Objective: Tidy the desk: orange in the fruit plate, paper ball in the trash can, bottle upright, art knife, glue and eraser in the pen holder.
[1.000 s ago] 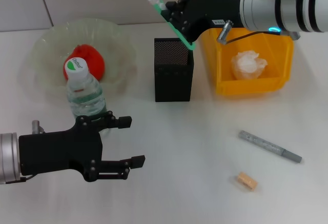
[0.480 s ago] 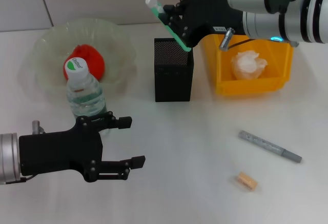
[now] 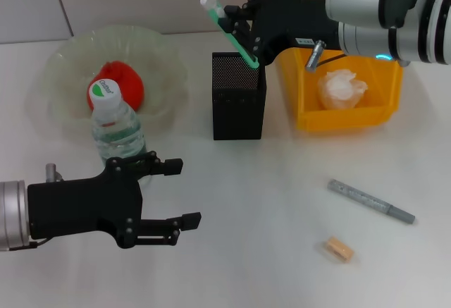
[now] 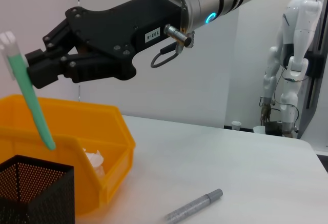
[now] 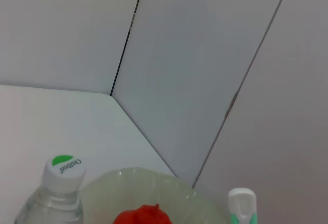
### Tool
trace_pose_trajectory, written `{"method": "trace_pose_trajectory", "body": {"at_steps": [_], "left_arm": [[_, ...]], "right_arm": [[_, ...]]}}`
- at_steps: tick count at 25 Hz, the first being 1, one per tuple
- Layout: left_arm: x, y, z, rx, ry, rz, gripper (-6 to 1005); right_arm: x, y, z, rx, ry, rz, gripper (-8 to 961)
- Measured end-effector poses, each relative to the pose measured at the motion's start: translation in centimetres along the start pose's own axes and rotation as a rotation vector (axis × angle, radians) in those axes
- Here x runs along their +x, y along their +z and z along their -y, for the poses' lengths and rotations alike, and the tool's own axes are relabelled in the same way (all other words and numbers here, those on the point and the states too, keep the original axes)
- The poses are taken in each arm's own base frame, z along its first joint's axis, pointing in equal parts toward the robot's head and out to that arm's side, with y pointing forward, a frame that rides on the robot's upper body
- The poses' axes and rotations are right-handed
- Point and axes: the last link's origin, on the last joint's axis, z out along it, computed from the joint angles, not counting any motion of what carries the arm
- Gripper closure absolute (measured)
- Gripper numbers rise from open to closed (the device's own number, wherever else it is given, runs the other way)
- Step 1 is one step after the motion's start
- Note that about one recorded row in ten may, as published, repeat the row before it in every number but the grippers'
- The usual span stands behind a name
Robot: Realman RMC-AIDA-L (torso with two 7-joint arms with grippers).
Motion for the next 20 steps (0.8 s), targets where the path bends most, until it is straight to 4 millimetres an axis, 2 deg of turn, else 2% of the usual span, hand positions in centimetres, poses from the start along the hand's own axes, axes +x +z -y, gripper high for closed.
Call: {"method": "trace_pose_trajectory", "body": {"at_steps": [20], "left_arm": [[0.3, 0.1, 0.2, -0.004, 0.001, -0.002, 137]], "right_arm": [[1.1, 2.3, 0.6, -0.031, -0.004, 0.038, 874]]}}
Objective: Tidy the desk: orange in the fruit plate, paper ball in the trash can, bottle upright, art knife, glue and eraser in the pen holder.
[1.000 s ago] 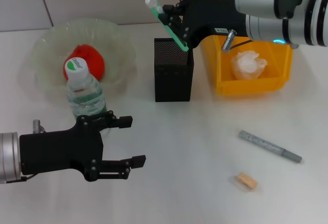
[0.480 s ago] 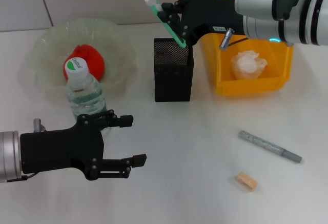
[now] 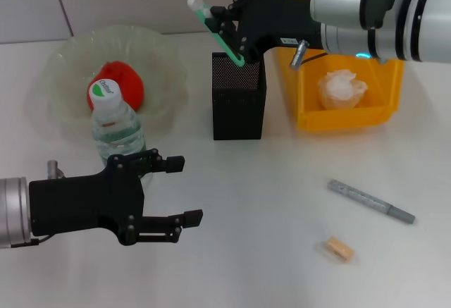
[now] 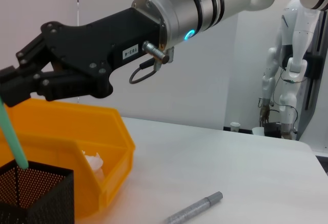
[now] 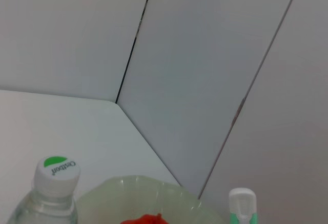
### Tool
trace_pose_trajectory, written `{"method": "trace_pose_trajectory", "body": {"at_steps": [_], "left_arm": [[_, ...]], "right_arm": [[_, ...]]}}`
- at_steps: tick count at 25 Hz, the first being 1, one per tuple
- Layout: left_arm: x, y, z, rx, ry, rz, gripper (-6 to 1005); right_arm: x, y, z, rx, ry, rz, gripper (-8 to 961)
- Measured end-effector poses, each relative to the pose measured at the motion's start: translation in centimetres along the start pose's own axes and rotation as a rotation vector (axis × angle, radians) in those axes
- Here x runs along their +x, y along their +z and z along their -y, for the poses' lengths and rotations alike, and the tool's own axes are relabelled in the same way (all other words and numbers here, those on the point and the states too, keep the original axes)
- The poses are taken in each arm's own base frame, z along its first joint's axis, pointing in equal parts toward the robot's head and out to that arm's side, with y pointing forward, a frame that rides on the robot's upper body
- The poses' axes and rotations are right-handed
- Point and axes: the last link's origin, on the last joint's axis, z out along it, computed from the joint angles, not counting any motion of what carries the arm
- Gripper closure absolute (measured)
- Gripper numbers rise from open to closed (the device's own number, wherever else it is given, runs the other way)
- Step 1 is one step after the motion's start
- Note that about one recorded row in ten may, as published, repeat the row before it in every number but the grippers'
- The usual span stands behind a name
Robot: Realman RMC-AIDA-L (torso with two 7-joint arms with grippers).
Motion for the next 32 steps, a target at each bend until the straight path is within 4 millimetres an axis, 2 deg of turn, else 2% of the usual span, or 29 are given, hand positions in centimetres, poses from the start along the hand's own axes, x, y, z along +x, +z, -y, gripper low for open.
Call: {"method": "trace_pose_trajectory", "body": {"at_steps": [8, 32], "left_arm": [[0.1, 0.1, 0.1, -0.001, 0.003, -0.002, 138], [-0.3, 0.2, -0.1, -0.007, -0.016, -0.003, 137]], "right_arm": [[1.2, 0.6, 0.2, 0.012, 0.025, -0.021, 873], [3.1, 1.0, 0.4, 0.02, 0.078, -0.038, 874]]}}
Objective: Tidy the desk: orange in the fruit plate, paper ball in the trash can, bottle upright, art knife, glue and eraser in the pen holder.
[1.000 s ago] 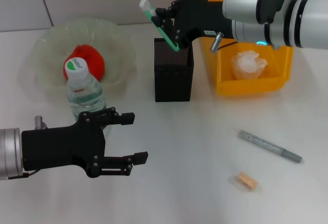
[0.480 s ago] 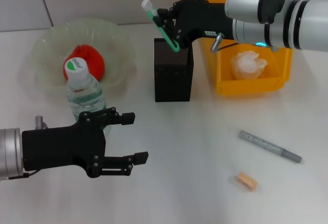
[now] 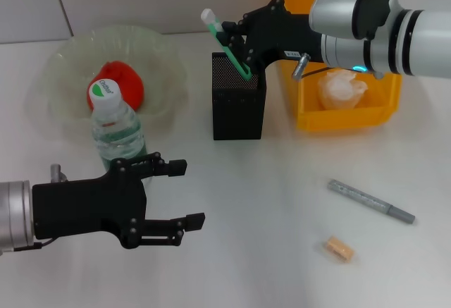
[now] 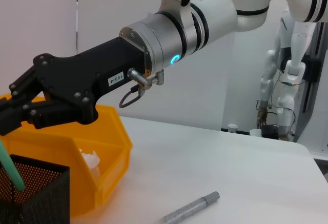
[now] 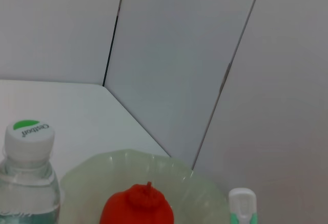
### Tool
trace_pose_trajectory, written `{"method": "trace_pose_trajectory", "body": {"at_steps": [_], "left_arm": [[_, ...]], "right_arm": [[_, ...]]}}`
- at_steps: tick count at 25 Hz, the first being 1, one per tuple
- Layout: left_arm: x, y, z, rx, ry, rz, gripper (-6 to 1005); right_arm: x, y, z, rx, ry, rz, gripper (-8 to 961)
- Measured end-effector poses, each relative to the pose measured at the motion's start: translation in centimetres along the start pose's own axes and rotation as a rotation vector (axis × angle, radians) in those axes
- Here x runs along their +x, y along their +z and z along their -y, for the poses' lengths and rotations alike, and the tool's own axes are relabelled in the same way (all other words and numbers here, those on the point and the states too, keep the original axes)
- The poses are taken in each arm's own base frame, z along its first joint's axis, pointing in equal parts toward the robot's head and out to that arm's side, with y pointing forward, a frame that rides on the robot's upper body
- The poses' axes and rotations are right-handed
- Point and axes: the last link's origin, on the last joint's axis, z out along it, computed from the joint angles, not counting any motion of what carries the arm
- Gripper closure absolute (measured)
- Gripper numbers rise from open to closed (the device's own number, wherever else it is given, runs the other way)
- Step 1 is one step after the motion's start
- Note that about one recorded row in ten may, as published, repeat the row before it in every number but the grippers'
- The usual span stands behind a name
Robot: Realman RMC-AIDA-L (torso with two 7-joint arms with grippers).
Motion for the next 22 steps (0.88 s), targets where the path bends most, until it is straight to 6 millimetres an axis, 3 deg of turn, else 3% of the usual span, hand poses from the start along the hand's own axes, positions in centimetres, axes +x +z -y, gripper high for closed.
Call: {"method": "trace_pose_trajectory", "body": {"at_steps": [11, 16, 22], "left_arm": [[-0.03, 0.0, -0.01, 0.0, -0.004, 0.0, 137], [-0.04, 0.05, -0.05, -0.003, -0.006, 0.001, 137], [-0.06, 0.1, -0.09, -0.006, -0.006, 0.003, 137]], "right_arm": [[0.05, 0.07, 0.17, 0.011, 0.008, -0.002, 873], [0.03, 0.1, 0.15, 0.011, 0.009, -0.002, 744], [-0.09, -0.03, 0.14, 0.015, 0.026, 0.014, 520]]}}
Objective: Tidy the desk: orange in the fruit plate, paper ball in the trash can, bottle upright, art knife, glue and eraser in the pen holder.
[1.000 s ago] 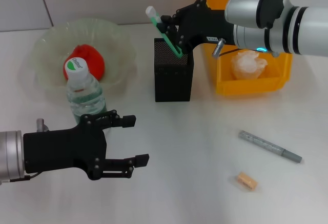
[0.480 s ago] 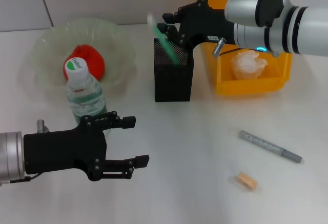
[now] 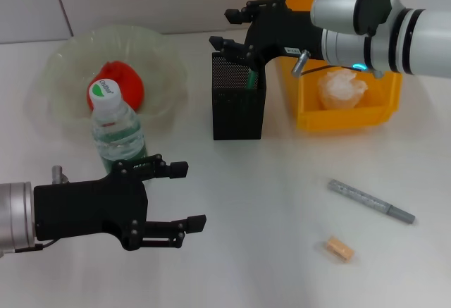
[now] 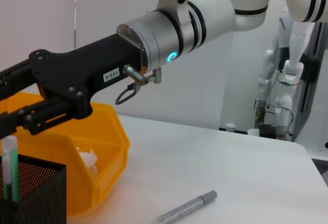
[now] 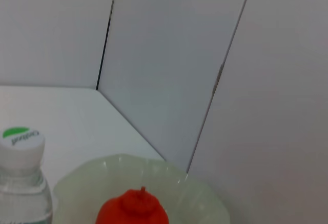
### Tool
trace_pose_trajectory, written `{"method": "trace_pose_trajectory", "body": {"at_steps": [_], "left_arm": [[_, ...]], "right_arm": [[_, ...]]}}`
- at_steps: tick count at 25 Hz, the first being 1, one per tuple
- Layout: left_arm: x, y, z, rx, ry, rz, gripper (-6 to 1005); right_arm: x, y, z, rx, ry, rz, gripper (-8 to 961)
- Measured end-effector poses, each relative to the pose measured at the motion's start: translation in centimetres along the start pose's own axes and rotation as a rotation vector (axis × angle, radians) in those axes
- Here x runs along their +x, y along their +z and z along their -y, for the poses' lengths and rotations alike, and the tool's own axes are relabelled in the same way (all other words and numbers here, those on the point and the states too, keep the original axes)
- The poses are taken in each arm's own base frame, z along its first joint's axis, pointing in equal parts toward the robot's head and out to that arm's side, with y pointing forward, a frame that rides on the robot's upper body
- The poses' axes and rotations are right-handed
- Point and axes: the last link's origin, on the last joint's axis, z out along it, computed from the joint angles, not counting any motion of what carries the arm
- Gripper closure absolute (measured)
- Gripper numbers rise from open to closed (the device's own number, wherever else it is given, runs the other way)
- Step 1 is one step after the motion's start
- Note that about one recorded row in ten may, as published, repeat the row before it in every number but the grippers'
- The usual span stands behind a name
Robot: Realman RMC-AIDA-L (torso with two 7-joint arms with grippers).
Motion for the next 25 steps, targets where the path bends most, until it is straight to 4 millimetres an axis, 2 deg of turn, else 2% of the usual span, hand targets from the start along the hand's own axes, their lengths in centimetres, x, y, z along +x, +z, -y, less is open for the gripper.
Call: {"method": "trace_pose_trajectory", "body": {"at_steps": [9, 19, 25], "left_arm": [[-0.1, -0.1, -0.1, 0.002, -0.001, 0.0, 137], [-0.3, -0.1, -0.2, 0.001, -0.006, 0.001, 138], [-0.4, 0.1, -0.2, -0.005, -0.013, -0.001, 138]], "right_arm": [[-0.7, -1.2, -0.2, 0.009, -0.006, 0.039, 456], [-1.7, -5.2, -1.6, 0.001, 0.003, 0.098, 355], [-1.6, -7.1, -2.9, 0.003, 0.031, 0.103, 356]]}}
